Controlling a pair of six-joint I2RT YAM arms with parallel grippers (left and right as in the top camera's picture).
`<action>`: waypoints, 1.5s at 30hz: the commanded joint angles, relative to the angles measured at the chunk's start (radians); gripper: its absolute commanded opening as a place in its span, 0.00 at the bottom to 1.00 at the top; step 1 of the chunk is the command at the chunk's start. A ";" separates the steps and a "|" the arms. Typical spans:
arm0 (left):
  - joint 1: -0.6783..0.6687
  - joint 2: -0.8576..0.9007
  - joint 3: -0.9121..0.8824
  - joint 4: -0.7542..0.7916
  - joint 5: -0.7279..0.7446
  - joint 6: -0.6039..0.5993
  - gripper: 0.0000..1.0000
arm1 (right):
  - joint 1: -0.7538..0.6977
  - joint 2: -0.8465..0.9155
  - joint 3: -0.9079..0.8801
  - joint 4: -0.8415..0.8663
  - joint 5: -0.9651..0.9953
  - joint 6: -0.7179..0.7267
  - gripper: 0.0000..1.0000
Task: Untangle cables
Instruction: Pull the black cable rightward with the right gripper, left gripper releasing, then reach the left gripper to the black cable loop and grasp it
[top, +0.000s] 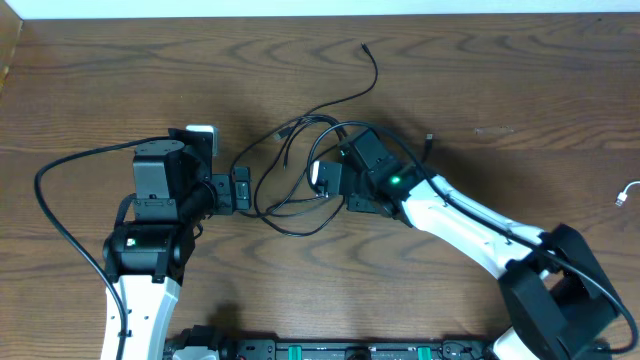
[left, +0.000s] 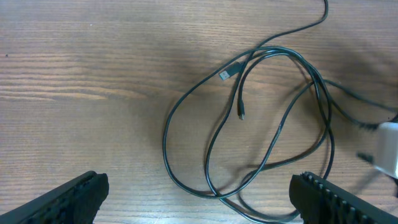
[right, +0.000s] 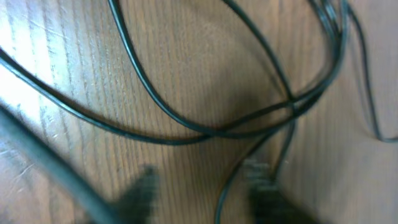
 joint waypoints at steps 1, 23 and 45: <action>0.004 -0.005 0.022 -0.003 0.005 -0.005 0.98 | -0.003 0.014 0.010 0.005 0.029 0.064 0.01; 0.004 -0.005 0.022 -0.003 0.004 -0.005 0.98 | -0.203 -0.251 0.010 -0.008 0.056 0.590 0.01; 0.004 -0.005 0.022 -0.003 0.004 -0.005 0.98 | -0.407 -0.742 0.010 0.077 0.222 0.691 0.01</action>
